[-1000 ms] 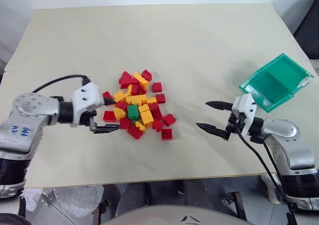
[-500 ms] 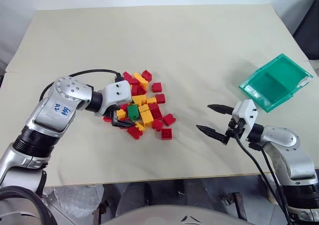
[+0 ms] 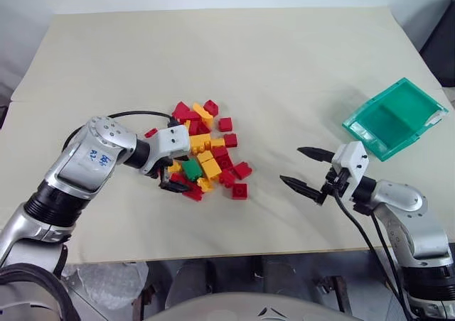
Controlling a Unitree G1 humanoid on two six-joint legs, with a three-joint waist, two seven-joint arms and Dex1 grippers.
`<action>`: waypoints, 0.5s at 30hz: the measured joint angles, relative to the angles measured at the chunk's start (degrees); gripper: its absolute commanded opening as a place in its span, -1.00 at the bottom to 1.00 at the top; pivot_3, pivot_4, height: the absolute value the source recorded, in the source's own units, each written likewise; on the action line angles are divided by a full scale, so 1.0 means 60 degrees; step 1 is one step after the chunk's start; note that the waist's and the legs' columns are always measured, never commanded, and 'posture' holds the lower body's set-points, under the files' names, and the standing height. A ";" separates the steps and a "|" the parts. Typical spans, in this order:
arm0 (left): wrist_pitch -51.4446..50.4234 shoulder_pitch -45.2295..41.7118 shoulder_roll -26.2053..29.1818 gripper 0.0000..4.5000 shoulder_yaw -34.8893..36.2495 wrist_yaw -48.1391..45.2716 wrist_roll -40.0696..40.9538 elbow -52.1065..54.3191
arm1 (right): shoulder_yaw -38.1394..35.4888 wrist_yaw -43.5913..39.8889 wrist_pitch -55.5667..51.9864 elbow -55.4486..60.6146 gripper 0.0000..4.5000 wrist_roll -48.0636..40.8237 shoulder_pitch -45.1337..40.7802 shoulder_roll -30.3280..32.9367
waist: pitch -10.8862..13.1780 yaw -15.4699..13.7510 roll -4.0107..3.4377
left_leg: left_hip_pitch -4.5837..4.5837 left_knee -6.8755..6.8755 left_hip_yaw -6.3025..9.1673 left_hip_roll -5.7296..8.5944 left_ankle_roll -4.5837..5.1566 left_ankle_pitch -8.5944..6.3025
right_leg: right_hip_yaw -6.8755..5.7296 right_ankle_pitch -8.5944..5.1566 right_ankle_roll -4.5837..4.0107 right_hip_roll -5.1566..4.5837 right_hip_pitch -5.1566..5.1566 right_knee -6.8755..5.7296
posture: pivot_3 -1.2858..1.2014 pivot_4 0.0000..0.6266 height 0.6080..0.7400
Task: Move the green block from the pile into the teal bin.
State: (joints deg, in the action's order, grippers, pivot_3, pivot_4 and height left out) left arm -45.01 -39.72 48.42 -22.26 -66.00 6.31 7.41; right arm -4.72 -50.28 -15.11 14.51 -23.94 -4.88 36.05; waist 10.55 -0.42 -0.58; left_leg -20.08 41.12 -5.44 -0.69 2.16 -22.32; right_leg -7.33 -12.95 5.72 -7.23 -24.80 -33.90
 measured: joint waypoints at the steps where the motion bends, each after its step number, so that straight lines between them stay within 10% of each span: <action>1: 0.0024 -0.0054 -0.0089 0.62 0.0011 0.0129 -0.0037 -0.0097 | 0.0002 0.0000 0.0000 -0.0011 1.00 0.0008 -0.0056 -0.0015 | 0.0000 -0.0015 0.0000 | 0.0001 0.0002 0.0000 0.0001 0.0002 0.0000 | 0.0001 0.0001 0.0001 0.0000 0.0002 0.0000 | 0.03 -0.52 1.00; 6: -0.0004 -0.0145 -0.0490 -0.05 -0.0034 0.0595 -0.0341 -0.0524 | 0.0006 0.0001 0.0001 -0.0085 1.00 0.0092 -0.0148 -0.0041 | 0.0001 -0.0015 0.0001 | -0.0009 0.0000 0.0000 -0.0002 0.0002 0.0000 | -0.0002 0.0001 0.0002 0.0003 -0.0011 0.0000 | 0.03 -0.52 1.00; 15: 0.0066 -0.0464 -0.1310 -0.09 0.1063 0.0623 0.0549 -0.0726 | -0.0143 0.0095 -0.0033 -0.0046 1.00 0.0087 0.0088 -0.0032 | 0.0006 -0.0153 0.0010 | -0.0029 0.0013 0.0006 -0.0001 0.0003 -0.0001 | -0.0009 0.0002 0.0003 -0.0002 -0.0023 0.0001 | 0.03 -0.52 1.00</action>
State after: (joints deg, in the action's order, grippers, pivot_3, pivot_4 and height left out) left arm -44.61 -42.50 40.56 -15.88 -62.27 9.61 3.06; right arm -5.57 -49.71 -15.31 14.23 -23.42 -4.35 35.86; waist 10.59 -1.34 -0.52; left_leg -20.26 41.20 -5.41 -0.69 2.18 -22.32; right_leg -7.39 -12.94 5.74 -7.24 -24.94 -33.89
